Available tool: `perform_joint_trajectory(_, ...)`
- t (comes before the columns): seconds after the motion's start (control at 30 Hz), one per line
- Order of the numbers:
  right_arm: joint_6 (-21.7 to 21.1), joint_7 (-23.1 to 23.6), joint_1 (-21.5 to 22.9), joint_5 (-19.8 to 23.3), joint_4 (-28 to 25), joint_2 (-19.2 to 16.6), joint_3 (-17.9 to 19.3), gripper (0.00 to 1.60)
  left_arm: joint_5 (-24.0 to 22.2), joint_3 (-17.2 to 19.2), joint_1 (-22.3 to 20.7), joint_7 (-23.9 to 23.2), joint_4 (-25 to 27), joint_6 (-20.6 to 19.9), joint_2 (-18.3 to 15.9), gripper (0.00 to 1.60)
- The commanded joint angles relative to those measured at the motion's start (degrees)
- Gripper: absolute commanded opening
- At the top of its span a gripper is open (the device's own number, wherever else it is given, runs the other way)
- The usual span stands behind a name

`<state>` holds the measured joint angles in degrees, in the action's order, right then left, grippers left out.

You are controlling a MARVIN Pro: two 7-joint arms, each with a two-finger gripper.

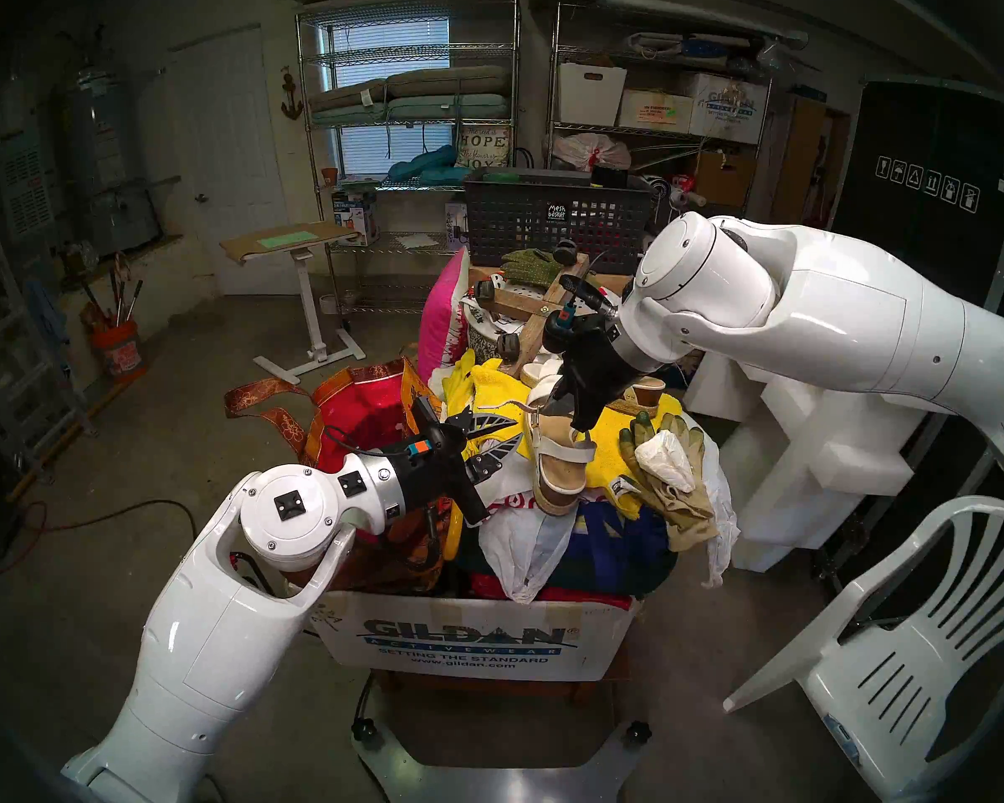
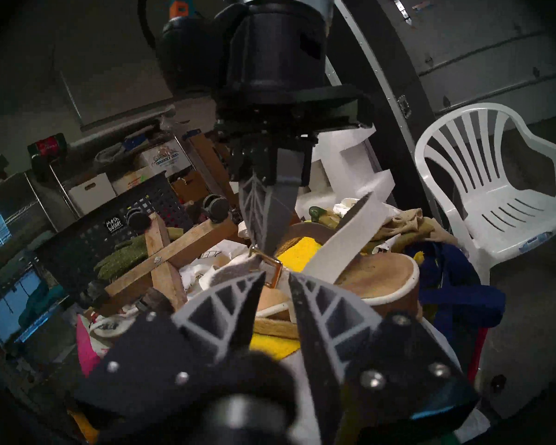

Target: Unbuckle a shoe

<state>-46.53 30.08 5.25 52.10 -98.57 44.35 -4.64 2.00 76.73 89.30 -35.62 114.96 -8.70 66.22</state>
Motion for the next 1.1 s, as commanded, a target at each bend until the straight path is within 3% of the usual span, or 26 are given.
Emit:
perform_joint_trajectory(0.0, 0.35, -0.19, 0.87, -0.06, -0.56, -0.52, 0.97, 0.00, -2.41, -1.52, -2.40, 0.99, -0.97, -6.24, 4.60, 0.71)
perform_joint_trajectory(0.07, 0.33, -0.13, 0.82, -0.13, -0.69, -0.63, 1.00, 0.00, -2.85, -1.91, -3.03, 1.03, -1.05, -7.62, 5.14, 0.75)
perform_joint_trajectory(0.1, 0.33, -0.11, 0.80, -0.16, -0.72, -0.65, 1.01, 0.00, -3.06, -2.07, -3.18, 1.44, -1.22, -8.37, 5.74, 0.92)
perform_joint_trajectory(0.13, 0.33, -0.11, 0.80, -0.16, -0.72, -0.65, 1.01, 0.00, -3.06, -2.07, -3.18, 1.44, -1.22, -8.37, 5.74, 0.92)
perform_joint_trajectory(0.17, 0.33, -0.15, 0.77, -0.20, -0.79, -0.69, 1.04, 0.00, -2.94, -2.42, -3.54, 1.52, -1.55, -8.27, 5.87, 1.04)
perform_joint_trajectory(0.2, 0.35, -0.22, 0.70, -0.25, -0.90, -0.75, 1.09, 0.00, -3.14, -2.69, -3.63, 1.91, -1.49, -9.17, 6.33, 0.77)
perform_joint_trajectory(0.37, 0.35, -0.39, 0.56, -0.20, -1.10, -0.83, 1.20, 0.00, -2.85, -2.94, -3.65, 2.48, -1.08, -9.48, 6.11, 0.78)
perform_joint_trajectory(0.4, 0.26, -0.58, 0.50, -0.14, -1.29, -0.91, 1.27, 0.00, -2.60, -2.90, -3.52, 2.63, -0.91, -9.69, 5.63, 0.65)
perform_joint_trajectory(0.43, 0.22, -0.64, 0.49, -0.10, -1.42, -0.96, 1.30, 0.00, -2.33, -2.83, -3.36, 3.13, -0.91, -9.86, 5.65, 0.63)
perform_joint_trajectory(0.77, -0.01, -1.15, 0.49, 0.43, -2.06, -1.08, 1.29, 0.00, -1.64, -3.17, -3.92, 5.09, -2.82, -10.32, 6.48, 0.70)
perform_joint_trajectory(1.07, -0.22, -1.48, 0.67, 0.73, -2.34, -1.03, 1.20, 0.00, -0.33, -3.03, -2.26, 6.81, -1.05, -8.24, 6.58, 0.71)
